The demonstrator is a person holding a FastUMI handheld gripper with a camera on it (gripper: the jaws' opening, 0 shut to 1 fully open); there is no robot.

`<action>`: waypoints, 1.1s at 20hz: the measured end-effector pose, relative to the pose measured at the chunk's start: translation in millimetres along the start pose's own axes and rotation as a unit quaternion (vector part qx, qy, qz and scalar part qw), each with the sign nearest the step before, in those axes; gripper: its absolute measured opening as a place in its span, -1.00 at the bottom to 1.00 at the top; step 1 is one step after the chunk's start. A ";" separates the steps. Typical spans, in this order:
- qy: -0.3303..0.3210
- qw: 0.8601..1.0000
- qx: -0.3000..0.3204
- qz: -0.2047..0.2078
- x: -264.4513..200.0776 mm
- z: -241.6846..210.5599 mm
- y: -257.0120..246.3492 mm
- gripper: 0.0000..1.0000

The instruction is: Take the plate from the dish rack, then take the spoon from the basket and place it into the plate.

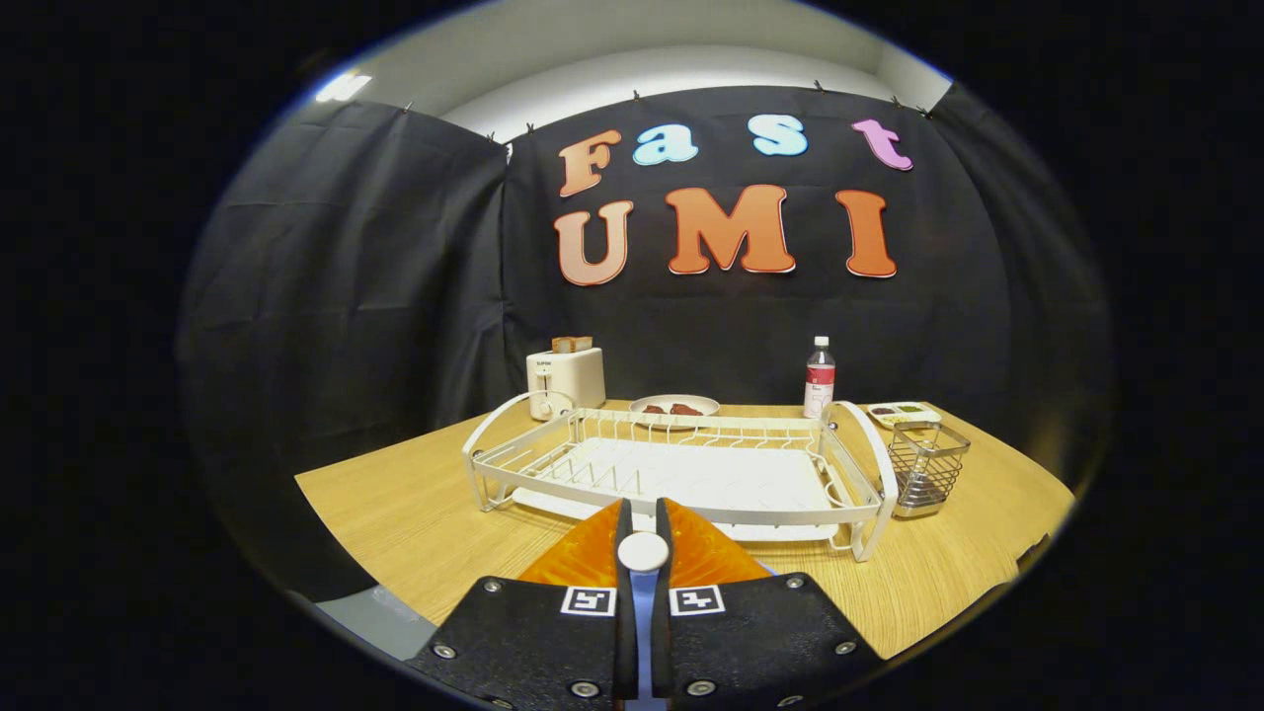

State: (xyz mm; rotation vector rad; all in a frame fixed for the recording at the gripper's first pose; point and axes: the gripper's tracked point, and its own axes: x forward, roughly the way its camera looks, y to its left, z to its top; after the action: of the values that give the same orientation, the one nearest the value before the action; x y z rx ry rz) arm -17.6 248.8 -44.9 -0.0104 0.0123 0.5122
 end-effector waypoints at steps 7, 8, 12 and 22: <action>0.026 1.000 0.005 -0.009 0.4 0.4 -2.3 -0.74; 0.028 1.000 0.008 -0.008 -0.3 1.2 -2.7 -0.71; 0.043 0.999 0.023 0.004 -7.6 2.3 -2.1 -0.07; 0.028 0.999 -0.010 -0.031 -21.7 50.2 -53.3 0.94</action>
State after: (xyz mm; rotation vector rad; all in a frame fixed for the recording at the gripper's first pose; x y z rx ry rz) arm -9.9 192.4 6.0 -0.0456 0.0620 0.4507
